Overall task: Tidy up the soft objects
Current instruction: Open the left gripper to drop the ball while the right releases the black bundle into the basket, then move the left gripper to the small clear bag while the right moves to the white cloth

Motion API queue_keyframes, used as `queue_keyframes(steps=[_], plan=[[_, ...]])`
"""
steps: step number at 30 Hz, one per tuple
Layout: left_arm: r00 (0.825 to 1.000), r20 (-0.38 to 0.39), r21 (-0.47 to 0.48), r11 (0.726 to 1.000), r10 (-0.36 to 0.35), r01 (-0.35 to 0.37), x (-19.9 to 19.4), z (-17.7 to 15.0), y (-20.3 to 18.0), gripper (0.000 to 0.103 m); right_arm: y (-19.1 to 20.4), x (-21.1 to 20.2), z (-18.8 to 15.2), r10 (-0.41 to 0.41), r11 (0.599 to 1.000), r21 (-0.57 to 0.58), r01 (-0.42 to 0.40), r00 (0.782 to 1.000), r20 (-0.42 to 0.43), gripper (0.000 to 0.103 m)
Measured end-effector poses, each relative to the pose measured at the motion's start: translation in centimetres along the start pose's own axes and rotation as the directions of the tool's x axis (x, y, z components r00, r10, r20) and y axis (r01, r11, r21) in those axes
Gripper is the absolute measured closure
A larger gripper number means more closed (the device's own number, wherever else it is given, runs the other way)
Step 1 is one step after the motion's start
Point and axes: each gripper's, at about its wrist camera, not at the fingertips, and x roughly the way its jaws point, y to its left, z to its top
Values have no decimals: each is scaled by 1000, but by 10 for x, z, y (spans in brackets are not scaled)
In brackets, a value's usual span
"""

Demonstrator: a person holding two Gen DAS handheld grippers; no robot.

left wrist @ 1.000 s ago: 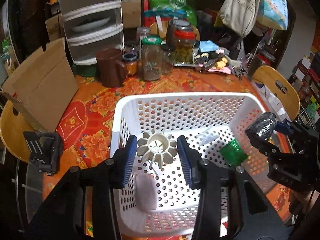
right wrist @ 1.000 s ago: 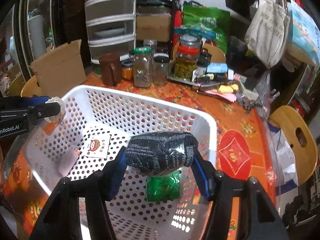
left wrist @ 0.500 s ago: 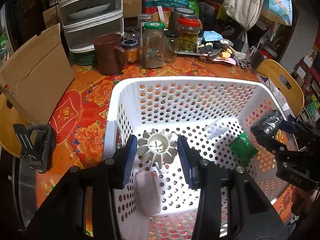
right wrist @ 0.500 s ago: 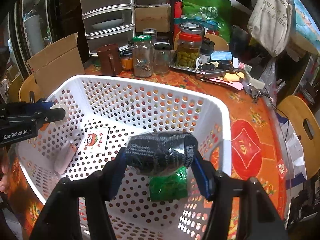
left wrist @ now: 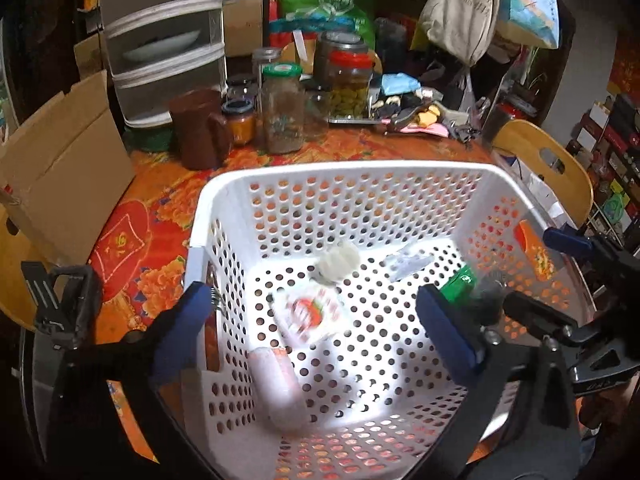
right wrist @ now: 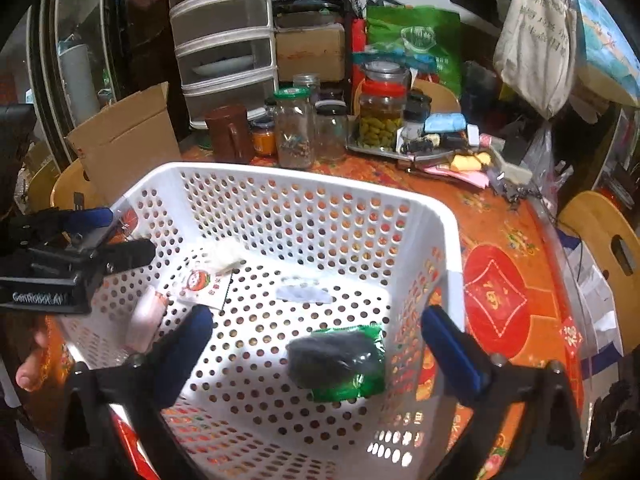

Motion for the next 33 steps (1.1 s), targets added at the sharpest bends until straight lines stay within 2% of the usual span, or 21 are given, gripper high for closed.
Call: queue_keyframes(steps=[3, 9, 23, 28, 29, 31, 33], plan=[[1000, 26, 7, 1000, -11, 11, -14, -1, -3, 0, 1, -12, 0, 13, 1000, 9, -13, 1000, 22, 0], [997, 67, 11, 999, 37, -38, -39, -9, -1, 0, -2, -28, -4, -16, 1000, 21, 15, 999, 41, 0], [995, 85, 25, 998, 52, -54, -70, -31, -2, 0, -5, -53, -20, -30, 998, 52, 26, 997, 72, 0], [994, 89, 26, 997, 64, -67, -80, -51, -1, 0, 11, -61, -31, -45, 999, -18, 47, 996, 83, 0], [993, 86, 24, 996, 79, -82, -82, -58, 0, 0, 13, -63, -34, -28, 999, -15, 30, 996, 85, 0], [990, 90, 13, 994, 111, -112, -89, -80, 3, 0, 15, -69, -42, 12, 1000, 5, -13, 995, 96, 0], [990, 90, 3, 994, 106, -107, -96, -106, 4, 0, 17, -76, -53, 2, 1000, 12, -4, 995, 103, 0]])
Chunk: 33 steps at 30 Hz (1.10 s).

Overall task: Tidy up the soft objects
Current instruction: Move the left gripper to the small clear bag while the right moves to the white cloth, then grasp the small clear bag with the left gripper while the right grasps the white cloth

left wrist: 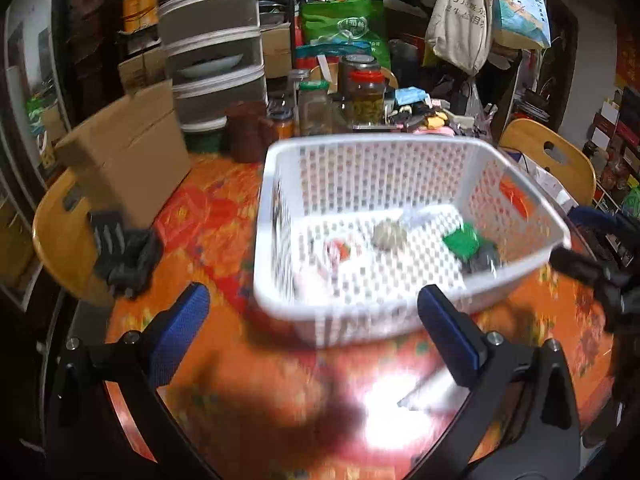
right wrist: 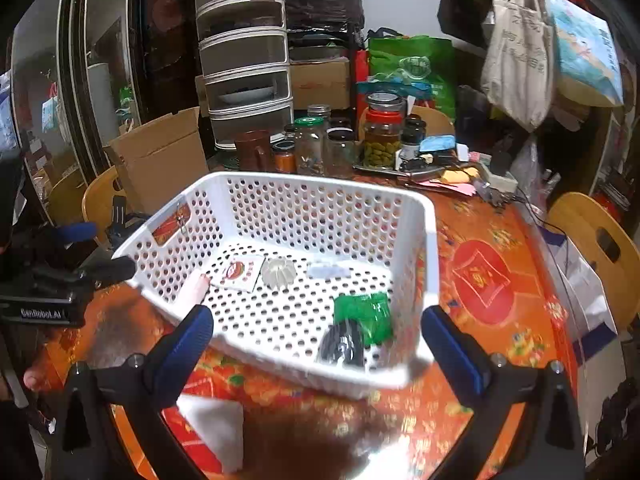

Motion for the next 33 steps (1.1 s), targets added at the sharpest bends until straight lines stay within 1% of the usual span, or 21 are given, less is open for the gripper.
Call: queue_keyframes(steps=[1, 4, 6, 8, 10, 13, 15, 16, 17, 18, 20, 21, 22, 23, 24, 28, 30, 33], plan=[[1000, 1, -7, 1000, -5, 5, -3, -13, 1, 0, 1, -4, -9, -11, 1000, 2, 11, 1000, -2, 0], [1000, -15, -28, 1000, -12, 12, -9, -65, -5, 0, 1, -11, -33, 2, 1000, 4, -2, 1000, 8, 0], [999, -33, -43, 998, -42, 40, -10, -98, -12, 0, -1, -14, -51, -8, 1000, 28, 8, 1000, -2, 0], [998, -38, -26, 998, -59, 58, -13, -125, -25, 0, -5, -16, -67, 14, 999, 50, -14, 1000, -5, 0], [998, -22, 12, 999, -52, 52, -19, -145, -42, 0, -6, -20, -79, 23, 998, 61, -24, 1000, 5, 0], [998, -13, 59, 996, -66, 67, -23, -161, -63, 0, -8, -21, -88, -5, 997, 80, 6, 1000, -13, 0], [997, -17, 82, 994, -69, 70, -18, -166, -73, 2, -10, -21, -90, 20, 995, 97, -18, 1000, -15, 0], [997, -28, 90, 994, -66, 68, -13, -168, -77, 8, -10, -21, -91, 27, 995, 94, -26, 999, -17, 0], [997, -41, 87, 994, -67, 70, -9, -169, -79, 18, -9, -21, -92, 26, 996, 90, -24, 999, -19, 0], [996, -49, 81, 993, -77, 81, -4, -171, -80, 24, -8, -20, -92, 26, 996, 84, -24, 999, -21, 0], [995, -57, 81, 993, -77, 81, 1, -166, -79, 52, -3, -17, -93, 36, 997, 68, -34, 999, -28, 0], [996, -58, 84, 994, -71, 76, 3, -166, -78, 60, -1, -15, -93, 39, 997, 64, -37, 999, -30, 0], [995, -60, 86, 993, -74, 79, 5, -165, -76, 74, 2, -13, -93, 45, 997, 59, -43, 998, -33, 0], [995, -63, 82, 993, -83, 88, 7, -165, -72, 77, 5, -10, -94, 52, 997, 54, -50, 998, -37, 0], [994, -63, 68, 993, -89, 94, 9, -164, -67, 77, 7, -8, -94, 57, 997, 51, -55, 998, -40, 0], [997, -47, 25, 998, -62, 63, 7, -157, -43, 77, 24, 6, -100, 94, 995, 23, -92, 993, -71, 0], [997, -42, 2, 998, -68, 68, 5, -153, -31, 77, 36, 16, -104, 126, 992, 3, -126, 987, -97, 0], [998, -24, -21, 998, -55, 54, 0, -149, -15, 77, 53, 32, -110, 167, 985, -28, -173, 976, -139, 3]])
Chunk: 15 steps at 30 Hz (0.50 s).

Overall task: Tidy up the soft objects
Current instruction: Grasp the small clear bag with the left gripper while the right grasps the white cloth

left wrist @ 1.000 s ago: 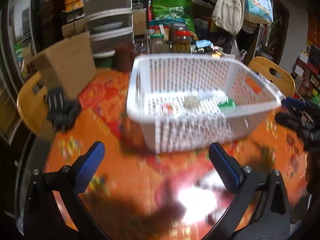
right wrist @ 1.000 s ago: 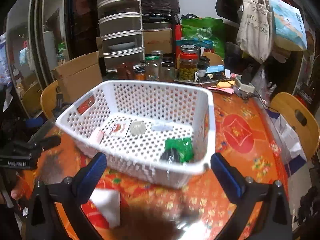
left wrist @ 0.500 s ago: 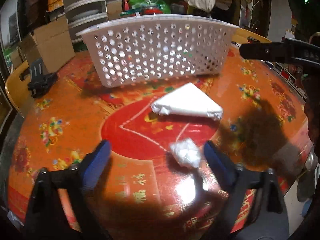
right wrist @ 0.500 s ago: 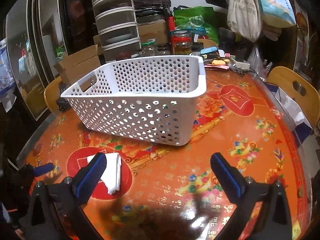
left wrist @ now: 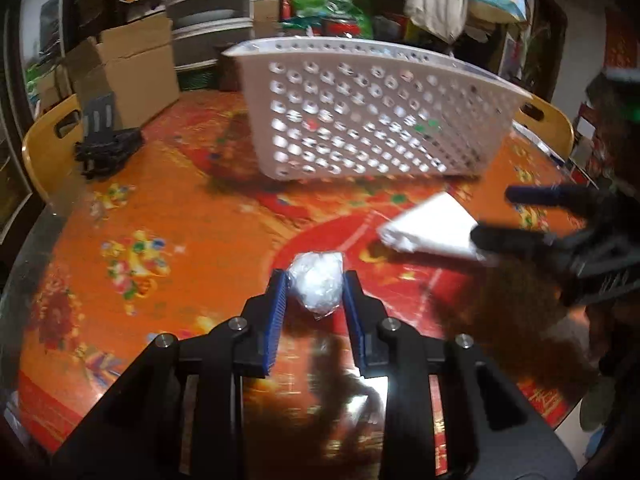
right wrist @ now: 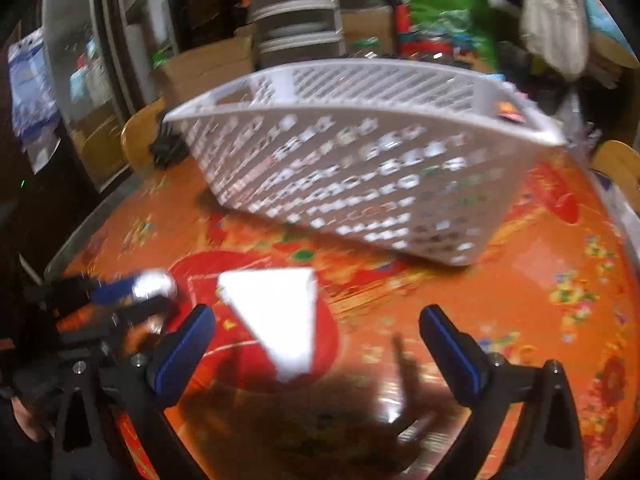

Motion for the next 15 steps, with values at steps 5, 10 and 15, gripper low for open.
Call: queue_keyframes(steps=[5, 10, 15], plan=[[1000, 10, -36, 999, 1, 0, -6, 2, 18, 77, 16, 23, -1, 19, 999, -48, -21, 998, -52, 11], [1000, 7, -49, 999, -2, 2, -5, 6, 28, 77, 19, 35, -5, -11, 998, -56, 6, 997, -82, 31], [1000, 15, -64, 998, 11, -10, -6, 11, 32, 77, 16, 31, -7, -14, 998, -56, 10, 997, -73, 64]])
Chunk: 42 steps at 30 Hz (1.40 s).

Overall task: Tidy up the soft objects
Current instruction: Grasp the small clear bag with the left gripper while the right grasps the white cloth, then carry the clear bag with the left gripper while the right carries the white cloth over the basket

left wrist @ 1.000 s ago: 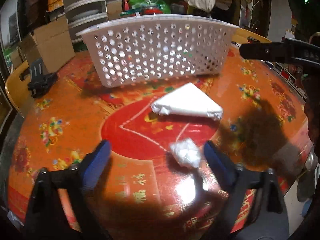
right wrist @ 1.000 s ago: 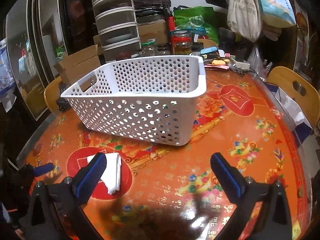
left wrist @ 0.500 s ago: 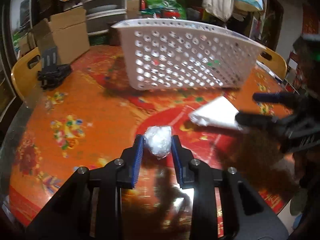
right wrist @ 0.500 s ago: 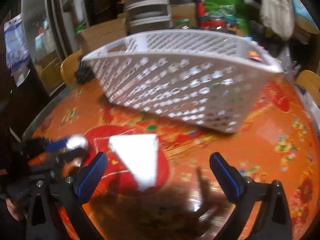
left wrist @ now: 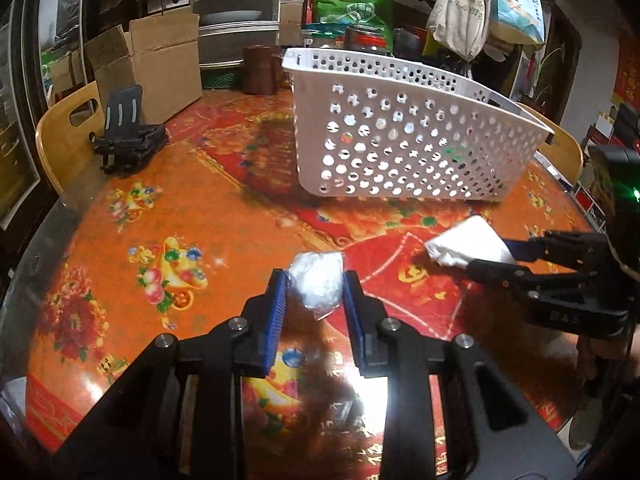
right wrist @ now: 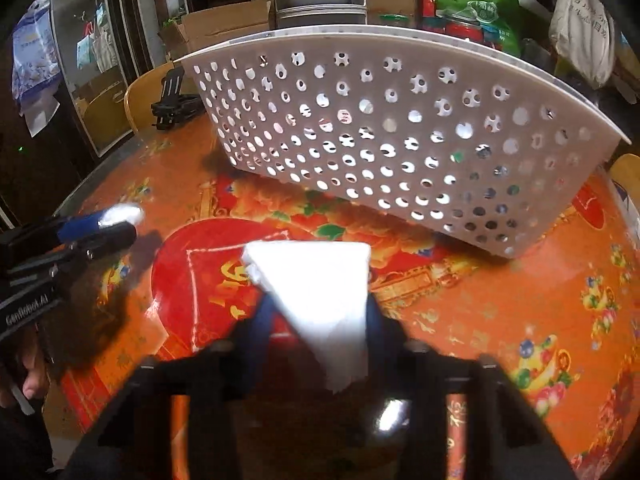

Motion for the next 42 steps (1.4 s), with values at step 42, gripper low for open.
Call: queue_keyframes(steps=[42], plan=[[984, 168, 106, 993, -59, 42, -86, 184, -43, 77, -79, -155, 94, -171, 982, 123, 146, 958, 228, 68]])
